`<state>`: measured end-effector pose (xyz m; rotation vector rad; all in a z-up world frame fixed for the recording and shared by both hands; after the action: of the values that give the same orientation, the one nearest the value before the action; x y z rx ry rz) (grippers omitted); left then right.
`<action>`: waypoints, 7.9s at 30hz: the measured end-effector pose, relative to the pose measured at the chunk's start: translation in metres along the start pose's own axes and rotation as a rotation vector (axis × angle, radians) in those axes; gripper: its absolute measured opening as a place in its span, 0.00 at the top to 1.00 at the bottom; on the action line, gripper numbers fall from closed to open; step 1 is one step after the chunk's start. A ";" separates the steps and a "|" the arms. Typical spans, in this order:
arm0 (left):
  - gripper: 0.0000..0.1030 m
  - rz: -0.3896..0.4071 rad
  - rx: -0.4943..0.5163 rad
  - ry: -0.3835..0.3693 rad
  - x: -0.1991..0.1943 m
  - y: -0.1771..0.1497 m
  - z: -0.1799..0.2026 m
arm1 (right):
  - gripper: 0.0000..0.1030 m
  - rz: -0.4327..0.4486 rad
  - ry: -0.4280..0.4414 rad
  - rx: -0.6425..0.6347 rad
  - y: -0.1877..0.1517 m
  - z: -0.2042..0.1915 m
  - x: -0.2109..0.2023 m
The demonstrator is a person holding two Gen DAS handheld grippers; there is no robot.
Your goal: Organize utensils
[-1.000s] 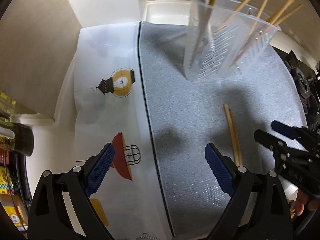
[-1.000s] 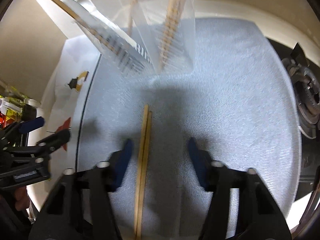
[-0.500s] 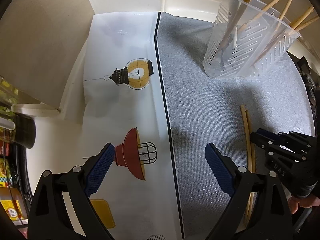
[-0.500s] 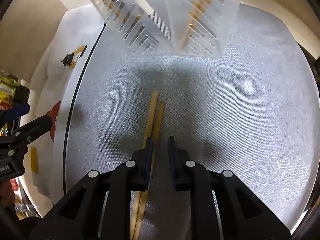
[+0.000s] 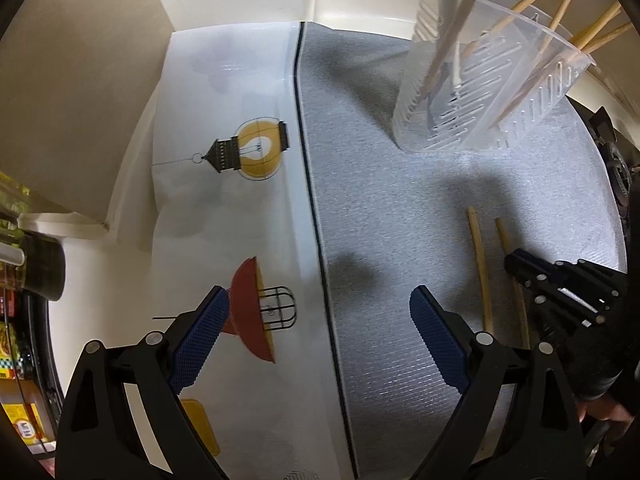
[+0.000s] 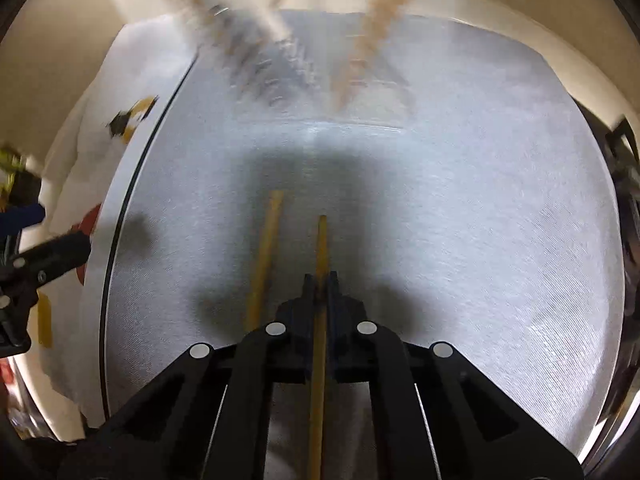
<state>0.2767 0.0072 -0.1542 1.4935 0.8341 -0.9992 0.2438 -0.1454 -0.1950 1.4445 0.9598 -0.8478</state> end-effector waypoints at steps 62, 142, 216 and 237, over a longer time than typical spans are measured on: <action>0.94 0.451 0.133 -0.400 -0.176 0.049 0.038 | 0.94 0.403 0.098 0.008 0.052 0.007 -0.170; 0.93 0.565 0.090 -0.243 -0.162 0.170 0.043 | 0.91 0.581 0.050 -0.021 0.164 0.025 -0.198; 0.07 0.408 0.038 -0.043 -0.122 0.056 0.020 | 0.05 0.405 -0.001 0.068 0.046 0.020 -0.166; 0.07 0.402 0.050 -0.039 -0.120 0.056 0.022 | 0.05 0.394 -0.002 0.068 0.045 0.017 -0.162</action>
<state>0.2768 -0.0206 -0.0230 1.5994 0.4562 -0.7490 0.2195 -0.1777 -0.0309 1.6214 0.6180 -0.5933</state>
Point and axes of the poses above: each gripper's, at about its wrist camera, not at the fingertips, and x roughly the way its jaws point, z to its right, y to its top, the point moved 5 cm from there along x, roughly the way its jaws point, and after that the axes turned 5 degrees about z, right-handed, at the moved point
